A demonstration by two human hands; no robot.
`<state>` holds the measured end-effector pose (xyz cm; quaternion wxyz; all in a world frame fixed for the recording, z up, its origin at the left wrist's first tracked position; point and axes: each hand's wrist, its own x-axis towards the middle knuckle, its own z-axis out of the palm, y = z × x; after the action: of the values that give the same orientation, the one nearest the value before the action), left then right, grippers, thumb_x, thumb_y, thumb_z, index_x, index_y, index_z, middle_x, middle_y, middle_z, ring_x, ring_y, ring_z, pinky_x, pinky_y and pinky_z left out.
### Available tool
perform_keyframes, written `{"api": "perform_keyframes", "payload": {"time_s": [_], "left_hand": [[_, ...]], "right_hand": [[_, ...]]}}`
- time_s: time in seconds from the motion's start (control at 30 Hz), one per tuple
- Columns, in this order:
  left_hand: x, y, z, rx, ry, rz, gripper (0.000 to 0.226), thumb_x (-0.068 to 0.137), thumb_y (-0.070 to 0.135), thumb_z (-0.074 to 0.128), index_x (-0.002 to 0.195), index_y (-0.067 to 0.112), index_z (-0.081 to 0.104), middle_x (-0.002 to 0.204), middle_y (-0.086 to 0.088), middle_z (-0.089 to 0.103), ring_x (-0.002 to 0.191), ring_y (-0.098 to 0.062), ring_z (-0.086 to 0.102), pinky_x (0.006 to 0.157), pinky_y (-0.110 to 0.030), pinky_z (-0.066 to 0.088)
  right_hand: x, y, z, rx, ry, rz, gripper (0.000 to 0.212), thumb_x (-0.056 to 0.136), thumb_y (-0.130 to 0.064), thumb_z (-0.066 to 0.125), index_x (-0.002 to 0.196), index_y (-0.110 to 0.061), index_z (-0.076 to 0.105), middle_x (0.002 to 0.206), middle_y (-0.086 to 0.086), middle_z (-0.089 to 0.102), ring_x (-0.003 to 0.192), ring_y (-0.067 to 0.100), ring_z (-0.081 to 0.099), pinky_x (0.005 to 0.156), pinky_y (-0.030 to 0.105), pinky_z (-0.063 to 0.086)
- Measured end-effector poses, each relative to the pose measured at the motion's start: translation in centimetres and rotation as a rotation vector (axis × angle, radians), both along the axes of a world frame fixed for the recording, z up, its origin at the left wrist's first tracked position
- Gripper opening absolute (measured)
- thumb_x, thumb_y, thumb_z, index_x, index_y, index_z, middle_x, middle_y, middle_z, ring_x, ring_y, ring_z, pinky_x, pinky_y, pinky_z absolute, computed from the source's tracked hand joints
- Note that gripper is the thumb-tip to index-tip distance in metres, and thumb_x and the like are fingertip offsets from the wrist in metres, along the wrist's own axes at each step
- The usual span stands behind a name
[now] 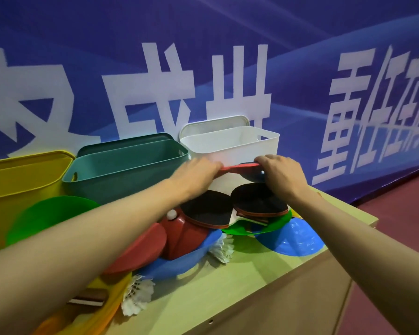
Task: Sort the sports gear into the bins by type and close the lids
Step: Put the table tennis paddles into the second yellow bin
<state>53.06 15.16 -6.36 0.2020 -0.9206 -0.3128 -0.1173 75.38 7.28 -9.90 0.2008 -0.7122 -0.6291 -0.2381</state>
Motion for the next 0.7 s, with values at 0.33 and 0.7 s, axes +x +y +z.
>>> {"api": "perform_keyframes", "payload": {"time_s": [0.33,0.7], "left_hand": [[-15.1,-4.4,9.0,0.208,-0.085,0.054,0.023,0.1,0.036,0.054,0.117,0.021,0.052,0.097,-0.014,0.067,0.09,-0.042,0.064,0.068,-0.041,0.046],[-40.5,-12.6,12.7,0.275,-0.017,0.299,0.021,0.098,0.045,0.054,0.111,0.029,0.052,0.09,-0.008,0.067,0.088,-0.035,0.065,0.065,-0.039,0.049]], "right_hand": [[-12.4,-2.3,6.3,0.122,0.041,0.338,0.044,0.08,-0.005,0.069,0.119,-0.024,0.065,0.109,0.004,0.072,0.097,0.033,0.067,0.072,0.044,0.056],[-34.6,-3.6,10.4,0.142,-0.098,0.775,0.009,0.099,-0.032,0.06,0.096,-0.025,0.066,0.067,-0.004,0.049,0.084,0.024,0.042,0.06,0.042,0.044]]}}
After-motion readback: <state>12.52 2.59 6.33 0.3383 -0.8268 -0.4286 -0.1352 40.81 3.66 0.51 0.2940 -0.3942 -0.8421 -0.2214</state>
